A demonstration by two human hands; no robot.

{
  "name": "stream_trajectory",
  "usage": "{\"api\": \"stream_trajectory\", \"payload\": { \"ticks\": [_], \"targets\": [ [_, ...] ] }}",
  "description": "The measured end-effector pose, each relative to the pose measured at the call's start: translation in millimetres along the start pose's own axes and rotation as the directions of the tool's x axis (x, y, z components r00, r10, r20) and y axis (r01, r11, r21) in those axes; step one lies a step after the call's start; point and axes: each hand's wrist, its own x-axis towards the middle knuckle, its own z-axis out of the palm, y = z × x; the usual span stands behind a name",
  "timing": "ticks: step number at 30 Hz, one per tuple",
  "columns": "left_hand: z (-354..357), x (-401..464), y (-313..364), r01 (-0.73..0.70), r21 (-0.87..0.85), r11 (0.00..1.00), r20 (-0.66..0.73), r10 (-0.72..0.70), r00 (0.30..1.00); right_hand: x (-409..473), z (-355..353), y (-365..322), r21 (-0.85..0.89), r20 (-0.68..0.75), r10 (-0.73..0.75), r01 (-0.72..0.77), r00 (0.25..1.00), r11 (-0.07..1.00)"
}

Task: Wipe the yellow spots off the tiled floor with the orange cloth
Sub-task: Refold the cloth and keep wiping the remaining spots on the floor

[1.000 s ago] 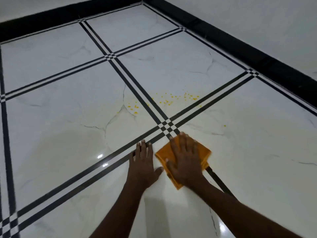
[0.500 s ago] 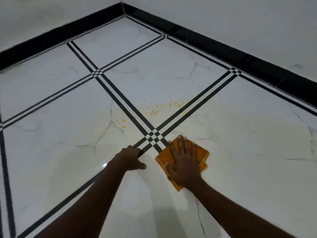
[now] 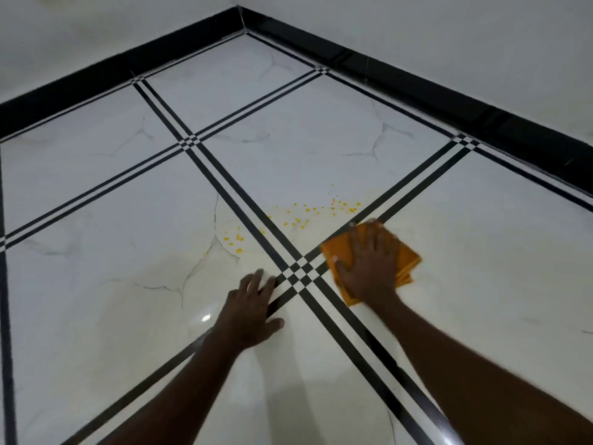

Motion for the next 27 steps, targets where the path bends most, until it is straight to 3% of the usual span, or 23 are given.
{"api": "stream_trajectory", "payload": {
  "ticks": [2, 4, 9, 13, 17, 20, 22, 27],
  "targets": [
    [11.6, 2.1, 2.4, -0.058, 0.007, 0.998, -0.056, 0.058, 0.997, -39.2, 12.2, -26.9, -0.004, 0.041, -0.164, 0.164, 0.986, 0.986],
    [12.9, 13.2, 4.8, -0.075, -0.026, 0.997, -0.055, 0.074, 0.996, -68.7, 8.8, -10.4, 0.024, 0.052, -0.188, 0.187, 0.981, 0.982],
    [0.5, 42.1, 2.6, -0.065, -0.049, 0.997, -0.059, 0.062, 0.996, -10.9, -15.1, 64.3, -0.037, 0.017, 0.057, -0.056, 0.998, 0.998],
    [7.3, 46.9, 2.9, -0.057, -0.043, 0.997, -0.091, 0.053, 0.994, 98.1, -10.7, 17.1, -0.022, 0.007, 0.147, -0.147, 0.989, 0.989],
    [10.0, 44.4, -3.2, -0.047, -0.096, 0.994, -0.101, 0.037, 0.994, 103.6, 13.5, -58.2, -0.028, 0.044, -0.054, 0.055, 0.998, 0.998],
    [9.1, 42.0, -4.4, 0.009, -0.145, 0.989, -0.083, -0.021, 0.996, 36.3, 12.3, -41.4, -0.023, 0.039, -0.141, 0.142, 0.989, 0.990],
    [3.1, 45.5, -2.3, 0.028, -0.151, 0.988, -0.081, -0.041, 0.996, 25.3, 3.7, -15.4, -0.034, 0.057, -0.105, 0.107, 0.993, 0.994],
    [0.8, 51.7, 2.6, 0.035, -0.158, 0.987, -0.079, -0.048, 0.996, 138.6, -7.9, -20.0, -0.014, 0.011, 0.105, -0.105, 0.994, 0.994]
  ]
}}
